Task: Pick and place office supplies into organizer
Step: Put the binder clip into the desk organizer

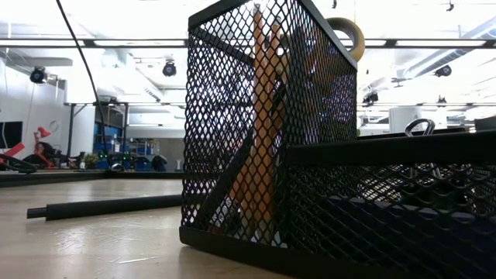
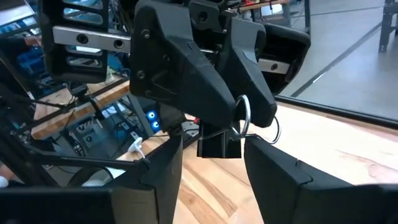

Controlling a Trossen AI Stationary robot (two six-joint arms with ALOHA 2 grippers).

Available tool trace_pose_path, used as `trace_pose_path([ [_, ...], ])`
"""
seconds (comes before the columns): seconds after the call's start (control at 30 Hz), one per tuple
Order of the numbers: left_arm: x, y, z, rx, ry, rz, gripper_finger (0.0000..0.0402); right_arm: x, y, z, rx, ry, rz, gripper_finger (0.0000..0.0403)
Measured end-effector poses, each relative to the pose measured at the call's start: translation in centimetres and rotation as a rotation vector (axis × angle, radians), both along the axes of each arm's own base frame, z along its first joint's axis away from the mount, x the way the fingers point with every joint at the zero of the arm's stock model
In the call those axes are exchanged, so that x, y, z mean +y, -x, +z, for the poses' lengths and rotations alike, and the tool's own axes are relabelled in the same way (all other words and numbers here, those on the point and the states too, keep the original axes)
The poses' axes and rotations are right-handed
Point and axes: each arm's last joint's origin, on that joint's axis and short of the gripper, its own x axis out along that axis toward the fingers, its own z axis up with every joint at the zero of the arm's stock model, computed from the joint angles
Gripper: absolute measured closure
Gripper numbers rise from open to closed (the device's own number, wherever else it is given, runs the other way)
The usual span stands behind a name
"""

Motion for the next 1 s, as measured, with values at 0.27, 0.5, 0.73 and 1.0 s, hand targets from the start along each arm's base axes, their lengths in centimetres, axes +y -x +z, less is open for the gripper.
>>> trace_pose_path([
  [0.27,0.01,0.07,0.14,-0.01,-0.003,-0.001,0.0346,-0.01,0.0,0.68,0.006,0.02,0.005,0.0265],
  [0.5,-0.12,0.09,0.11,-0.008,-0.006,-0.007,0.0346,-0.02,0.01,0.62,0.007,0.019,0.005,0.0304],
  [0.73,-0.17,0.11,0.11,-0.017,-0.026,-0.01,0.0346,-0.01,0.01,0.62,-0.006,-0.001,0.002,0.0334],
  [1.0,-0.19,0.1,0.08,-0.016,-0.025,-0.007,0.0338,0.0,0.01,0.62,-0.009,-0.004,0.001,0.0338],
])
